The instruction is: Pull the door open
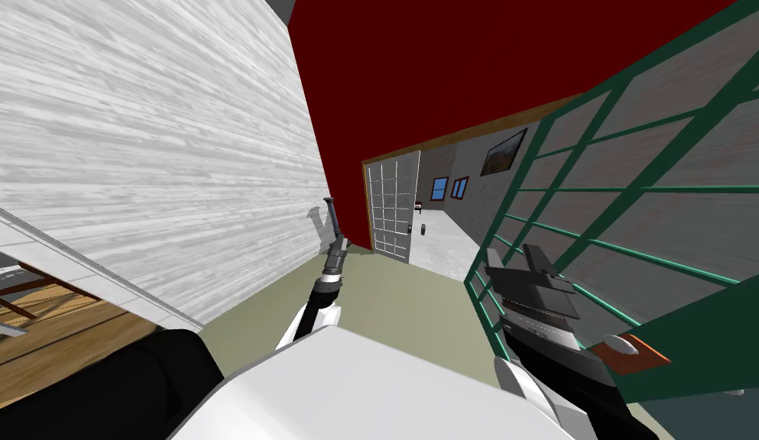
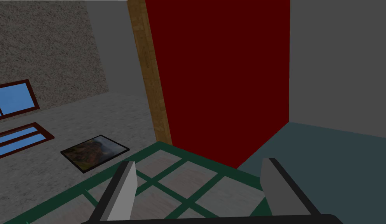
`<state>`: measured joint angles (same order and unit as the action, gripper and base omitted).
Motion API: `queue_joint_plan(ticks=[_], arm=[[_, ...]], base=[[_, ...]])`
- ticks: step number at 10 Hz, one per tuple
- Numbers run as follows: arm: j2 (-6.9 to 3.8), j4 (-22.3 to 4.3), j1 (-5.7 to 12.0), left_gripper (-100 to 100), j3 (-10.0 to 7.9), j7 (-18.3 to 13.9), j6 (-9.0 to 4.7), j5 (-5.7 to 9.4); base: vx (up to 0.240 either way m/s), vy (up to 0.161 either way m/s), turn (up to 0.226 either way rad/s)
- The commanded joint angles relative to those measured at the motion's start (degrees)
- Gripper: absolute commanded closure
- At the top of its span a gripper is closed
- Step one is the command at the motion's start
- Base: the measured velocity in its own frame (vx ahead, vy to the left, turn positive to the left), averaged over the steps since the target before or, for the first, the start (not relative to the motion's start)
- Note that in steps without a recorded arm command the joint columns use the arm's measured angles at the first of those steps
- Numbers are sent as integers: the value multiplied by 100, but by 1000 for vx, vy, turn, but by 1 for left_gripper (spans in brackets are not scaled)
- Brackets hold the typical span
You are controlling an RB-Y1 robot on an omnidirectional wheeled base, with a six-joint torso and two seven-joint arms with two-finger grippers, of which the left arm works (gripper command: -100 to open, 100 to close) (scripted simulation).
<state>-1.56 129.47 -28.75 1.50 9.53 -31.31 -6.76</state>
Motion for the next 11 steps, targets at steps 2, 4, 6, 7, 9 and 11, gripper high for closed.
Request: queue_joint_plan(ticks=[2,4,6,7,9,11], arm=[[-56,-209,58,-100,0,148,-55,-43],[-111,-440,122,-100,-1,313,-116,-90],[-162,-699,194,-100,-1,496,-184,-143],[-188,-830,230,-100,-2,590,-218,-170],[-228,-1074,297,-100,-2,762,-282,-220],[-268,-1317,365,-100,-3,935,-346,-269]], base=[[131,-66,-1],[170,-73,4],[198,-104,-1],[202,-91,8],[168,-75,0],[137,-99,2]])
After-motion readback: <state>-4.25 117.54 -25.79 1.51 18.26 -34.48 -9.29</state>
